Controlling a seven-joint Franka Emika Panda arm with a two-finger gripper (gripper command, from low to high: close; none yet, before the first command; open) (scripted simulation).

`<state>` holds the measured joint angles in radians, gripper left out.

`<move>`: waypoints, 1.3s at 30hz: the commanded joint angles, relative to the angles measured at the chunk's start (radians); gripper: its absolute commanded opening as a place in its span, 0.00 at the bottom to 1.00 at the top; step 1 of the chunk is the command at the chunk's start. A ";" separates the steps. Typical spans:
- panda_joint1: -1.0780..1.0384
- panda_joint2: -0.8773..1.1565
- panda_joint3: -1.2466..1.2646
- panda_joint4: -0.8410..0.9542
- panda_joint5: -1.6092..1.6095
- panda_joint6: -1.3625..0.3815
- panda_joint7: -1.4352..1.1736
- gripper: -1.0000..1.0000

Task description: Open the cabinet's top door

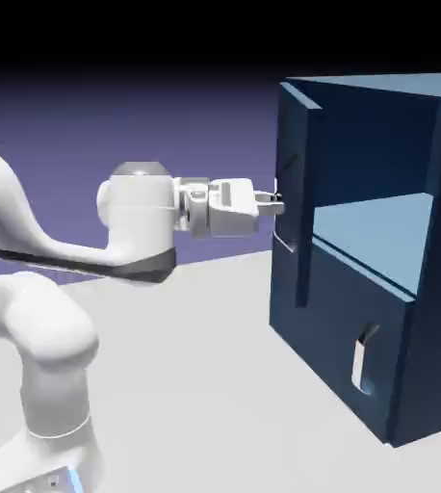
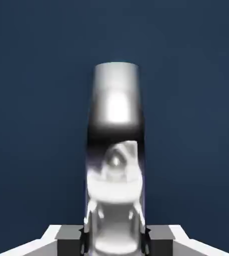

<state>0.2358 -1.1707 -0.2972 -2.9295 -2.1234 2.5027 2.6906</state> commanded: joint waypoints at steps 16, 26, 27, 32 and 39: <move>0.056 -0.247 0.499 -0.137 0.698 -0.329 -0.237 0.00; 0.130 -0.173 0.862 -0.043 1.078 -0.635 -0.248 0.00; 0.127 -0.156 0.898 -0.023 1.112 -0.667 -0.244 0.00; 0.072 -0.057 1.079 0.104 1.272 -0.831 -0.221 0.00; -0.117 0.072 1.320 0.350 1.445 -1.060 -0.196 0.00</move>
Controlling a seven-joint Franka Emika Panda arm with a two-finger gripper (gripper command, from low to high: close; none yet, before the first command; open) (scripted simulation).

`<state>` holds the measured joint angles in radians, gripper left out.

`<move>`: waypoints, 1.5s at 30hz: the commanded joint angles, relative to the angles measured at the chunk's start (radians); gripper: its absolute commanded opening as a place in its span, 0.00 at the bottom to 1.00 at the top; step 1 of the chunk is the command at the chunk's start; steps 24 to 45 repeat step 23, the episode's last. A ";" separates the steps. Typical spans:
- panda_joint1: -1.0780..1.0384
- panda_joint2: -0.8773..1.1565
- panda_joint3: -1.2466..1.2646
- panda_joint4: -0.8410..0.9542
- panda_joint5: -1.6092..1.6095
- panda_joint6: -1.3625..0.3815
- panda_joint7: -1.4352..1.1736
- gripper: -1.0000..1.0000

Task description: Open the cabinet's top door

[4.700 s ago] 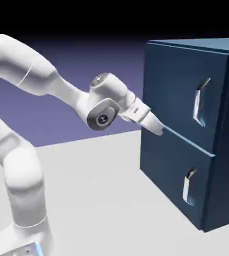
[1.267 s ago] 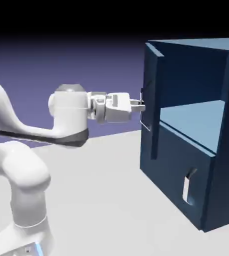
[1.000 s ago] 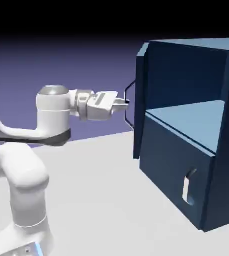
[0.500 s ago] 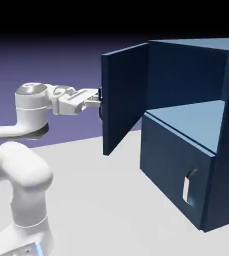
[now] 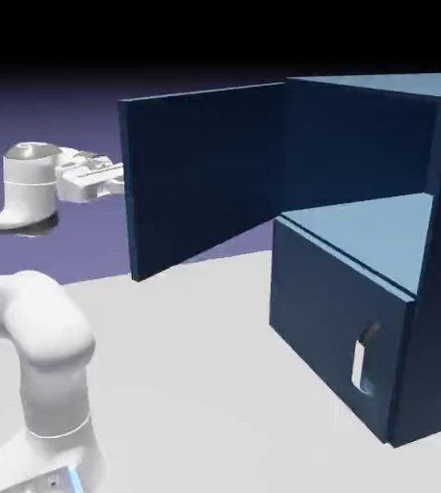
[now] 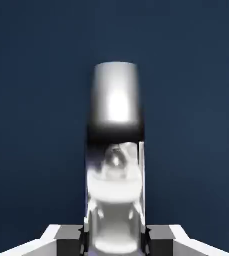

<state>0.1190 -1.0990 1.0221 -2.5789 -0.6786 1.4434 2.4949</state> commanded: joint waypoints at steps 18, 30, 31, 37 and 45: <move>-0.619 0.032 0.424 0.652 0.208 -0.455 -0.059 0.00; -0.765 -0.004 0.486 0.818 0.232 -0.557 -0.099 0.00; -0.765 -0.004 0.486 0.818 0.232 -0.557 -0.099 0.00; -0.765 -0.004 0.486 0.818 0.232 -0.557 -0.099 0.00; -0.765 -0.004 0.486 0.818 0.232 -0.557 -0.099 0.00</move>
